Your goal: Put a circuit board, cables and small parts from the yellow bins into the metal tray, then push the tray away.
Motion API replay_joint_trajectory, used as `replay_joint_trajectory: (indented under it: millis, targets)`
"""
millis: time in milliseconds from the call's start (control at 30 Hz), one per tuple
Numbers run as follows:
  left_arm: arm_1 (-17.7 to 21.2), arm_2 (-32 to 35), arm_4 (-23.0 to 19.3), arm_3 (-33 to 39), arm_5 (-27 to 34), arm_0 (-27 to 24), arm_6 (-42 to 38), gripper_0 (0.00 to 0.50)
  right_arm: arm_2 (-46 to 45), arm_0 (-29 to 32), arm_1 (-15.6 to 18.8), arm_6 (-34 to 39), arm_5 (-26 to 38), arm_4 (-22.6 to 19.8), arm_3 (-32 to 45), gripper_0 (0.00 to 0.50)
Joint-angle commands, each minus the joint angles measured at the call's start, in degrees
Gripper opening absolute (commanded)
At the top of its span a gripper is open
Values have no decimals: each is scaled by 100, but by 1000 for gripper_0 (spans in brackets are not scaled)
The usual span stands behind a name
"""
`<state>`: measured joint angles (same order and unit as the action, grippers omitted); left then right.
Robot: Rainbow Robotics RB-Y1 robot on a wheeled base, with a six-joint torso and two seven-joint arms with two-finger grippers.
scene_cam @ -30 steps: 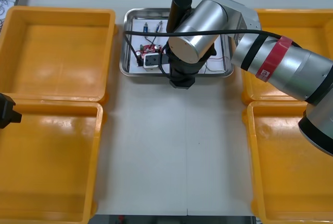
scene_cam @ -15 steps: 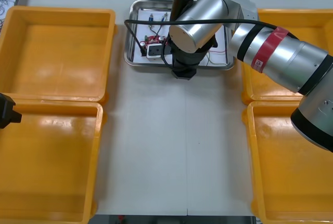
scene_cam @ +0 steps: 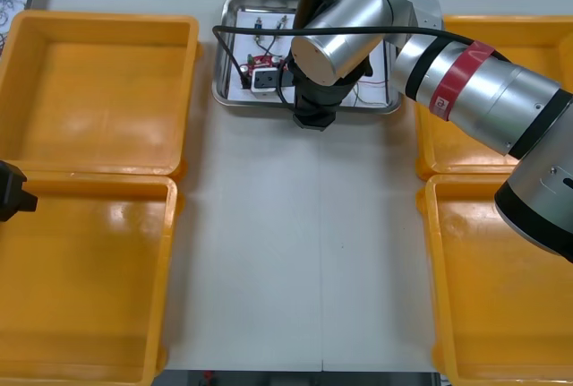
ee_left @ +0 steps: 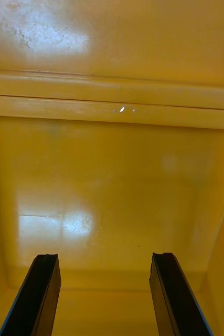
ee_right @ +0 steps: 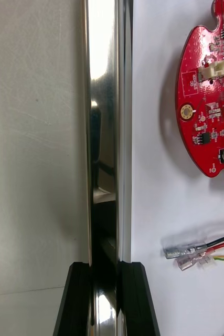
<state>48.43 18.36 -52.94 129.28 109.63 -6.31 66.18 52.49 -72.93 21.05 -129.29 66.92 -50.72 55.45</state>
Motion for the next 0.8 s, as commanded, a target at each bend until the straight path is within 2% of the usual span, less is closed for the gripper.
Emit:
replay_joint_trajectory:
  millis: [33, 333, 367, 400, 433, 467, 500, 567, 800]
  targets:
    - [263, 115, -41, 159, 37, 121, 379, 500, -142, -345, -127, -308, -73, -43, 18, 0]
    - [263, 115, -41, 159, 37, 121, 379, 500, -151, -345, -127, -396, -109, -17, 18, 0]
    - [263, 115, -41, 159, 37, 121, 379, 500, -142, -345, -127, -404, -109, -8, 18, 64]
    - [263, 115, -41, 159, 37, 121, 379, 500, -142, -345, -127, -404, -109, -8, 18, 154]
    - [263, 115, -41, 159, 37, 121, 379, 500, -151, -345, -127, -396, -109, -8, 18, 281]
    - [263, 115, -41, 159, 37, 121, 379, 500, -151, -345, -127, -387, -100, -8, 18, 379]
    - [263, 115, -41, 159, 37, 121, 379, 500, -142, -345, -127, -387, -109, -8, 18, 449]
    - [263, 115, -41, 159, 37, 121, 379, 500, -151, -345, -127, -378, -109, -8, 18, 500]
    - [263, 115, -41, 159, 37, 121, 379, 500, -177, -406, -127, -369, 102, -192, 27, 500]
